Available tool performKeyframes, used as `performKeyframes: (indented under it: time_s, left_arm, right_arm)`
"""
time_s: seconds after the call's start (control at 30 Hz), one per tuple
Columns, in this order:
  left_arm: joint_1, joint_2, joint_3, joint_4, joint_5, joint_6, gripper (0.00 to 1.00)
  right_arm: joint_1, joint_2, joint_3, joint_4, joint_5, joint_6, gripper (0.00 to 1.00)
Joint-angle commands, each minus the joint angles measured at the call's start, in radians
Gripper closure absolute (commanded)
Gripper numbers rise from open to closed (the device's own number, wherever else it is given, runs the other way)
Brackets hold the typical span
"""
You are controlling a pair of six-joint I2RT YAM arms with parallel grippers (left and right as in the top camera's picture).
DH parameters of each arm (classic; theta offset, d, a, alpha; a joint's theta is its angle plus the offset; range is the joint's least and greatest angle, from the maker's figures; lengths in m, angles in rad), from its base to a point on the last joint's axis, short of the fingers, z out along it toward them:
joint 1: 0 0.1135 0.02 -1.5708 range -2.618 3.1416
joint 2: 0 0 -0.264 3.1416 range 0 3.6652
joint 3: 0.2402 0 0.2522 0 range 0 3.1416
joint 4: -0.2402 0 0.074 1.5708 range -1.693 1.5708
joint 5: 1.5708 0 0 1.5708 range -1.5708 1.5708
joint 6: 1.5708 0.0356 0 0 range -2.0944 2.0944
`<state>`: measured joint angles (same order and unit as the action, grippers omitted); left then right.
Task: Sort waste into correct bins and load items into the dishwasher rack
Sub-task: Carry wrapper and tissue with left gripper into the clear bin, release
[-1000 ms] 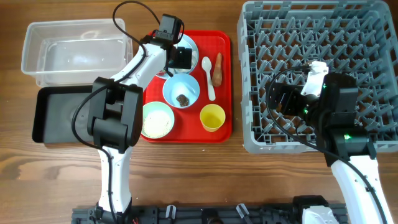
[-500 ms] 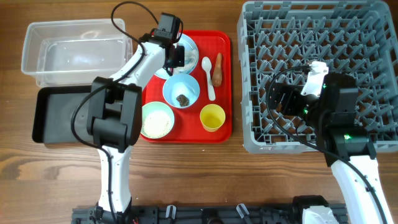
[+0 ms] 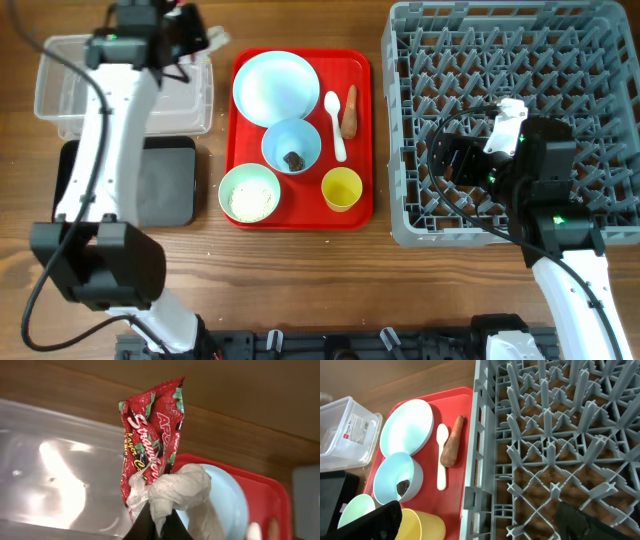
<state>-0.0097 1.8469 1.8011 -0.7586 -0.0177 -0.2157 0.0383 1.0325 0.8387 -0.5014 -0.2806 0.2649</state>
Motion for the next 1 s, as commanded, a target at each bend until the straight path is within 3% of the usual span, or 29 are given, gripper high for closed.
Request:
performKeyframes:
  time_s: [0.0,0.17,0.2,0.23,0.27,0.3,0.33,0.7,0.97]
  left_arm:
    - [0.114,0.026,-0.003,-0.002,-0.01,-0.01,0.96]
    - [0.198,0.098,-0.003,0.011,-0.01,-0.009,0.95]
    - [0.201,0.115,-0.003,0.018,-0.01,-0.009,0.88]
    - [0.202,0.13,-0.003,0.023,-0.01,-0.009,0.75]
    - [0.202,0.15,-0.003,0.025,-0.01,-0.009,0.39]
    - [0.202,0.163,-0.003,0.024,-0.009,-0.009,0.16]
    - [0.201,0.163,-0.003,0.024,-0.006,-0.009,0.0]
    - [0.192,0.055,-0.003,0.013,0.116,0.056,0.0]
    - [0.016,0.003,-0.003,-0.134,0.154,0.104,0.05]
  right_arm:
    - [0.0,0.006,0.021,0.003,-0.013,0.008,0.0]
    - [0.0,0.006,0.021,0.005,-0.013,0.027,0.0]
    - [0.0,0.006,0.021,0.006,-0.013,0.027,0.0]
    - [0.0,0.006,0.021,0.006,-0.013,0.027,0.0]
    - [0.0,0.006,0.021,0.006,-0.013,0.027,0.0]
    - [0.0,0.006,0.021,0.006,-0.013,0.027,0.0]
    - [0.0,0.006,0.021,0.006,-0.013,0.027,0.0]
    - [0.0,0.006,0.021,0.006,-0.013,0.026,0.0]
    - [0.0,0.007,0.021,0.006,-0.013,0.027,0.0]
